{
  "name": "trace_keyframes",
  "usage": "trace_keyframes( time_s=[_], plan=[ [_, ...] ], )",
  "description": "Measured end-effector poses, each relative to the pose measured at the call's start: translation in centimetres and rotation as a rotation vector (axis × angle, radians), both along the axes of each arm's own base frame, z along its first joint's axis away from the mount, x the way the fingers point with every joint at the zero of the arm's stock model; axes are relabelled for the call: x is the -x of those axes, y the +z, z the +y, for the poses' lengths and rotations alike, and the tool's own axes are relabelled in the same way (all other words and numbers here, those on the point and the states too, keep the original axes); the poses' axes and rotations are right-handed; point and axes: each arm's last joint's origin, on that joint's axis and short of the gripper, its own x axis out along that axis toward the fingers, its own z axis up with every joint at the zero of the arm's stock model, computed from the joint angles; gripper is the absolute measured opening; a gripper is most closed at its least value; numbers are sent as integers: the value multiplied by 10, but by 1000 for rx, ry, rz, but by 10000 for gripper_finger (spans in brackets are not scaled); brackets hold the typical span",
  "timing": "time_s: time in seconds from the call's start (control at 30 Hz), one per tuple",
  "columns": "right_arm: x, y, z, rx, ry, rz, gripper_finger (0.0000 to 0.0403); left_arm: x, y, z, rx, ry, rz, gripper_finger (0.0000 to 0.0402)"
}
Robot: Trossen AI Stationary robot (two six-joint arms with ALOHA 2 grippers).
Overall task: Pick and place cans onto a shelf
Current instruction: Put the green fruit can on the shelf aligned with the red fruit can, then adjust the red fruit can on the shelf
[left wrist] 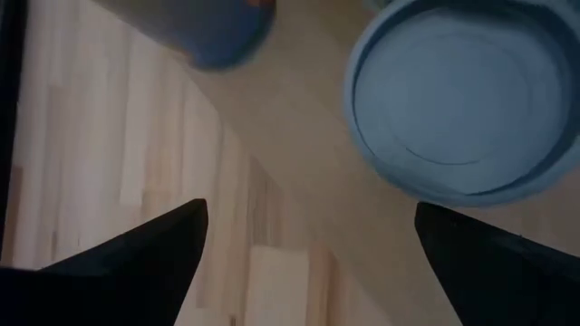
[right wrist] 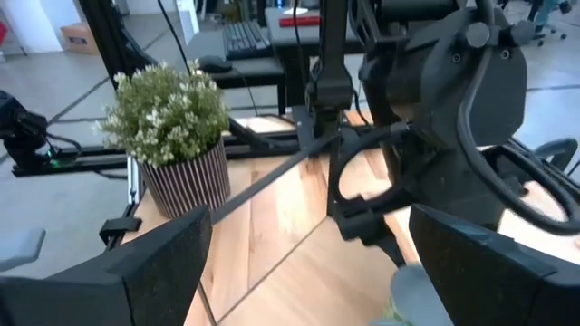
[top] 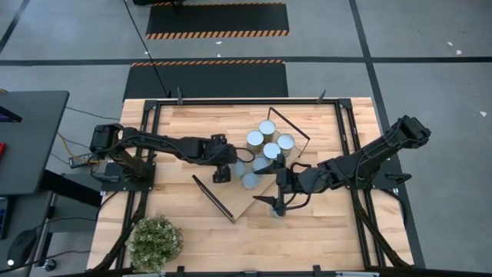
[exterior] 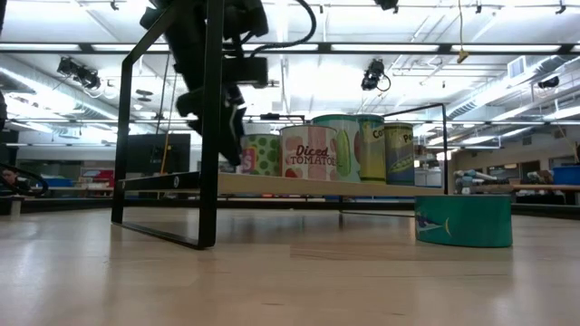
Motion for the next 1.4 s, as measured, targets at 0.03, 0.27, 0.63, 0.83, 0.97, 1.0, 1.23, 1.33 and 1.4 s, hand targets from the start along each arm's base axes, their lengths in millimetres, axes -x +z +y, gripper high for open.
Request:
trace_keyframes(
  time_s=[0.03, 0.27, 0.63, 0.83, 0.97, 1.0, 1.23, 1.33, 1.4],
  plan=[
    [0, 1, 0, -5, 0, -8, 381, -1, 1, 0, 0, 0, -16, 400],
    [0, 1, 0, -2, 0, -7, 381, -1, 0, 0, 1, 0, -8, 400],
    [1, -32, -2, 147, -71, 236, 381, 2, 0, -22, 7, -71, 17, 400],
    [-9, -71, 1, 298, -184, 379, 381, 6, 4, -24, -35, -53, 21, 400],
    [-14, -85, 1, 437, -253, 405, 381, 9, 13, -23, -36, -48, -15, 400],
    [-15, -87, 1, 477, -269, 413, 381, 10, 15, -23, -43, -43, -18, 400],
    [-22, -109, 12, 655, -302, 431, 382, 13, 17, -22, -45, -10, -17, 400],
    [-23, -111, 19, 705, -286, 419, 382, 13, 17, -22, -43, -8, -17, 400],
    [-23, -110, 22, 697, -266, 405, 382, 12, 17, -22, -41, -8, -21, 400]
  ],
)
